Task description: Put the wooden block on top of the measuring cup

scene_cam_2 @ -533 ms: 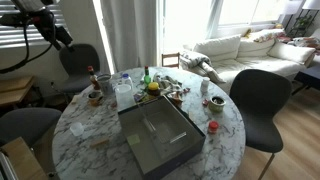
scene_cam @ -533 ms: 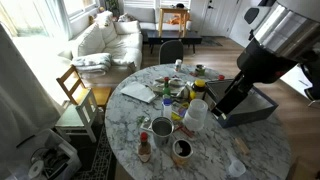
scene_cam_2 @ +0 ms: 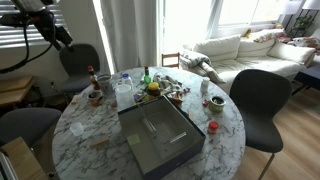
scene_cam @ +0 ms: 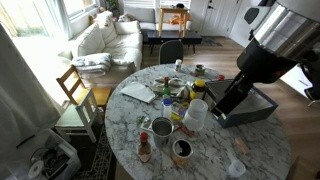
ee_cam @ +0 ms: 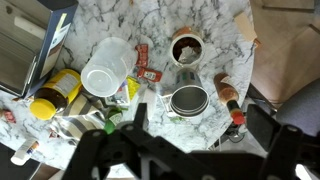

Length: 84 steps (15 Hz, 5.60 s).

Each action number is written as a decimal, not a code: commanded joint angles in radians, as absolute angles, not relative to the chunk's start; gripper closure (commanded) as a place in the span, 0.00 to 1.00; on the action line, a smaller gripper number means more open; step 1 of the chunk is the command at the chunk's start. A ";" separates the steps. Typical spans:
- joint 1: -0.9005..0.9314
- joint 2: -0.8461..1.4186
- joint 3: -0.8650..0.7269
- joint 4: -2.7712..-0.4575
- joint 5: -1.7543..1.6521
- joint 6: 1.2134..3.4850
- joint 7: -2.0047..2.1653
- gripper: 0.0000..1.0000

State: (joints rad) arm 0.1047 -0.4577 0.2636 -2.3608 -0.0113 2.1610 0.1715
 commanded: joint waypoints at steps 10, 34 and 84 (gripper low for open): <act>0.278 -0.305 0.229 -2.385 0.108 2.256 -0.140 0.00; 0.320 0.137 0.298 -2.427 0.413 2.651 -0.695 0.00; 0.095 0.011 0.488 -2.460 0.251 2.312 -0.504 0.93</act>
State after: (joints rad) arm 0.0637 0.2039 0.5217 -2.3614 0.1831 2.4570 -0.5299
